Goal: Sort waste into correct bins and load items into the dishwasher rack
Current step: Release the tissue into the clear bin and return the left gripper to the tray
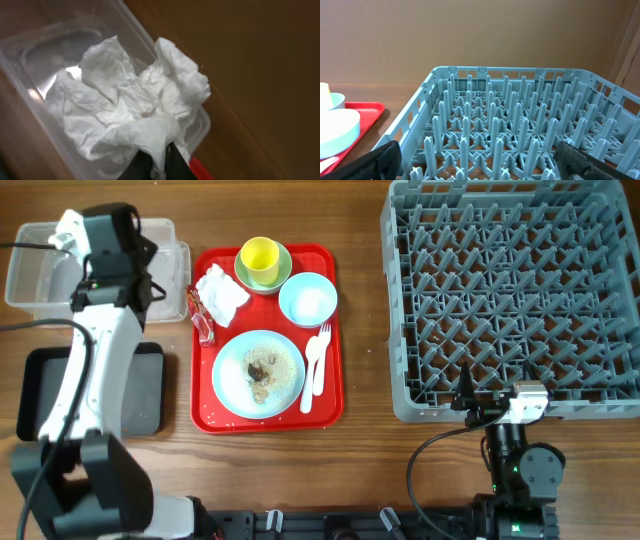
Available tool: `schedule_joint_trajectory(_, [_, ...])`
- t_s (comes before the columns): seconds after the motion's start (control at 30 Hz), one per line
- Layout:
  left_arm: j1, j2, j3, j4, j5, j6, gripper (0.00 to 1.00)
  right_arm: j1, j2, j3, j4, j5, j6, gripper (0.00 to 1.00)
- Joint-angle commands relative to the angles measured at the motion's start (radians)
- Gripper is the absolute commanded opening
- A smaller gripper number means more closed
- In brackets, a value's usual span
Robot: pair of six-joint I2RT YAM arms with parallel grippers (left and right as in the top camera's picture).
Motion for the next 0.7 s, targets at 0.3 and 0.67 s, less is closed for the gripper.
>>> schedule_joint_trajectory(0.3, [0.064, 0.072, 0.011, 0.081, 0.141, -0.005, 0.75, -0.003, -0.005, -0.001, 0.002, 0.009, 0.002, 1.00])
schedule_joint_trajectory(0.67, [-0.138, 0.012, 0.011, -0.206, 0.507, 0.157, 0.80, -0.003, -0.005, -0.001, 0.002, 0.009, 0.003, 1.00])
